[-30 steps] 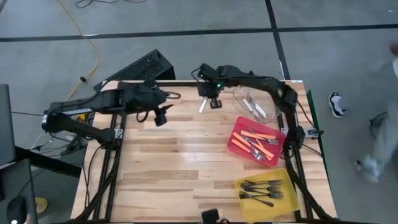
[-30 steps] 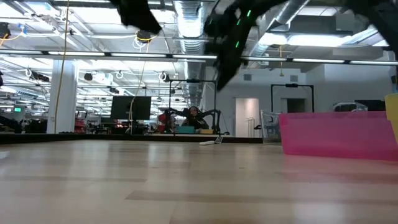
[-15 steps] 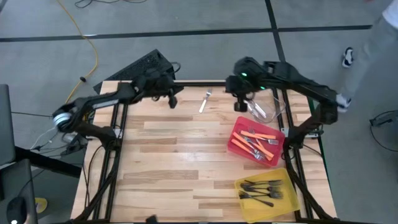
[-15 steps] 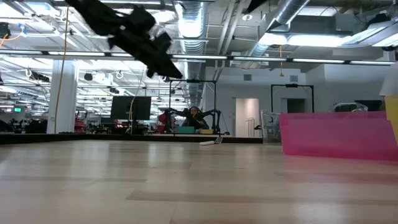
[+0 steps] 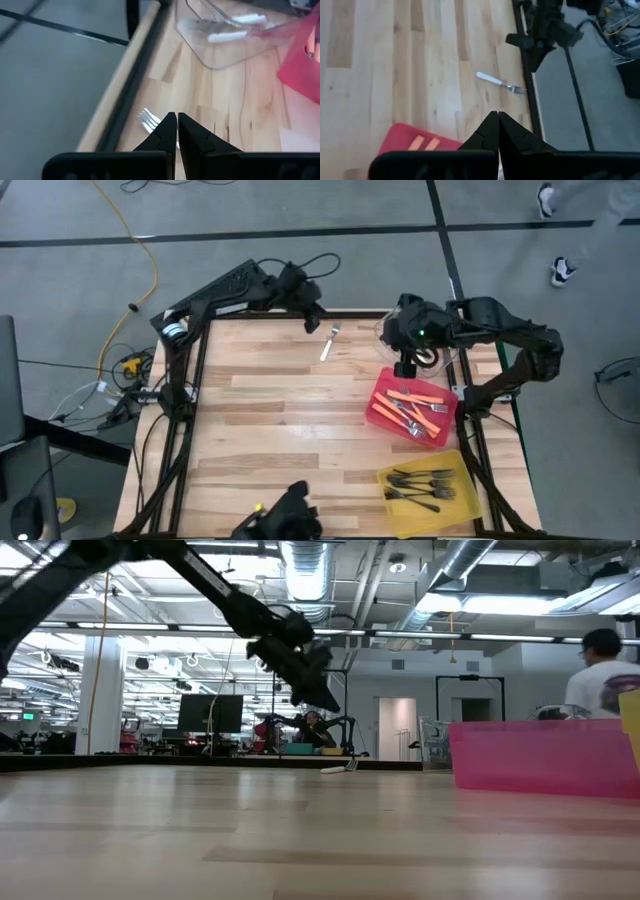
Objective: Sort silverware by color (type)
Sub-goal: Put the white fork into the transparent bin
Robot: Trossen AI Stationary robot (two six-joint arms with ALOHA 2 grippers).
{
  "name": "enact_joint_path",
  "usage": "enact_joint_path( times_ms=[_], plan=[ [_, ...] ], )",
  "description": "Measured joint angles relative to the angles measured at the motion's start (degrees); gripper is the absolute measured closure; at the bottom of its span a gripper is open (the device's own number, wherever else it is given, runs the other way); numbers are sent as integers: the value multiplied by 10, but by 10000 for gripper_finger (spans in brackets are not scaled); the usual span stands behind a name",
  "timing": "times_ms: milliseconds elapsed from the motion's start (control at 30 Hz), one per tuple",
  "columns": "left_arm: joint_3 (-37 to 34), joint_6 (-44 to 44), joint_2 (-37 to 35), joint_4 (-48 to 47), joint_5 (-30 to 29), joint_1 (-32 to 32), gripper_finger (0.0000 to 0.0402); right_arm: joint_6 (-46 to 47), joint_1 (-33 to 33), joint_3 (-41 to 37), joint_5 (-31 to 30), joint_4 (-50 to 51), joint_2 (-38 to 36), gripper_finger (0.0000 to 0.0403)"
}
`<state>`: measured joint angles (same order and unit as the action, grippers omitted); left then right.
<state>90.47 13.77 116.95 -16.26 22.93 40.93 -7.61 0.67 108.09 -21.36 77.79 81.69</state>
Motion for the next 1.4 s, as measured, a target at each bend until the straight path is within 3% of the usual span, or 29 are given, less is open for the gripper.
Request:
enact_joint_path(
  times_ms=[267,433,600,800,967,1033,1133,1200,1300,1400],
  plan=[
    [123,-11,133,-74,78,-6,401,33,-40,-1,-14,15,3,382],
    [185,-3,178,-158,-13,-27,401,46,-55,-1,-15,17,3,381],
    [198,0,186,-180,-42,-35,401,51,-64,-1,-17,19,3,381],
    [198,-60,185,-230,-10,-21,401,61,-71,-1,-30,23,3,381],
    [199,-159,185,-218,98,-2,401,62,-71,-1,-33,30,3,381],
    [216,-152,185,-221,44,-5,401,62,-71,-1,-35,31,3,381],
    [249,-104,184,-209,-134,-22,401,63,-71,-1,-37,31,3,381],
    [267,-57,183,-194,-218,-33,401,63,-71,-1,-36,31,3,381],
    [279,-8,183,-161,-268,-40,401,63,-71,-1,-38,34,3,381],
    [295,-8,198,-159,-269,-38,401,62,-71,-1,-38,33,3,381]
  ],
)
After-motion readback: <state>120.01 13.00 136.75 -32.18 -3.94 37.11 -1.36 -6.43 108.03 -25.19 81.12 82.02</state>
